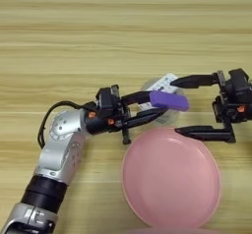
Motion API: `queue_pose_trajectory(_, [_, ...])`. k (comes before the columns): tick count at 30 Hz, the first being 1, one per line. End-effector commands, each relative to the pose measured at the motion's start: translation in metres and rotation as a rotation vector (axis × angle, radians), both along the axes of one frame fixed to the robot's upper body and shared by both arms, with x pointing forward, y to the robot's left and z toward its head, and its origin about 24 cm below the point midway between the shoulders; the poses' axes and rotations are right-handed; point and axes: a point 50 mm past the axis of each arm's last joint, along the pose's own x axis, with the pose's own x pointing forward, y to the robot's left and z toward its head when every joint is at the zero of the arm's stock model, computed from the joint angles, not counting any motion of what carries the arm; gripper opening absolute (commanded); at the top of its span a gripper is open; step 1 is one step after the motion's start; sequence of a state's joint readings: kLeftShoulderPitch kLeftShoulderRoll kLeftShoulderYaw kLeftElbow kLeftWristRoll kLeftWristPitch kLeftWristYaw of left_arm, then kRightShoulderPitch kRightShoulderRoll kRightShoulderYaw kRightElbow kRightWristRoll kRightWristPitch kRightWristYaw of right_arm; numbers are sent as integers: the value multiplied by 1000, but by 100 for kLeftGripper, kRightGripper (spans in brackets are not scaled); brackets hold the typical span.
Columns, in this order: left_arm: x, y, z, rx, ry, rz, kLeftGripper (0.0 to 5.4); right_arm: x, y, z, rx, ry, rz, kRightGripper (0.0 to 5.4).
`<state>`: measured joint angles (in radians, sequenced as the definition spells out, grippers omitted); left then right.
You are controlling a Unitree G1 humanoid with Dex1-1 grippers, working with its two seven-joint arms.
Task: Move the objects on the table
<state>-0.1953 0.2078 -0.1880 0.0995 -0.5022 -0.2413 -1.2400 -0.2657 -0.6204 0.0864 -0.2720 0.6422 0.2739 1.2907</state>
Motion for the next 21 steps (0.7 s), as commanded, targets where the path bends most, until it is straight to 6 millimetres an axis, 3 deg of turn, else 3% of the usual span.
queue_pose_trajectory(1, [3, 1, 3, 25, -24, 0, 135, 1, 0, 12, 37, -29, -3, 540])
queue_pose_trajectory(8, [3, 4, -11, 112, 14, -30, 135, 8, -2, 26, 130, -45, -55, 540])
queue_pose_trajectory(21, [-12, 8, -63, 432, 137, -249, 135, 10, 2, 29, 160, -54, -82, 540])
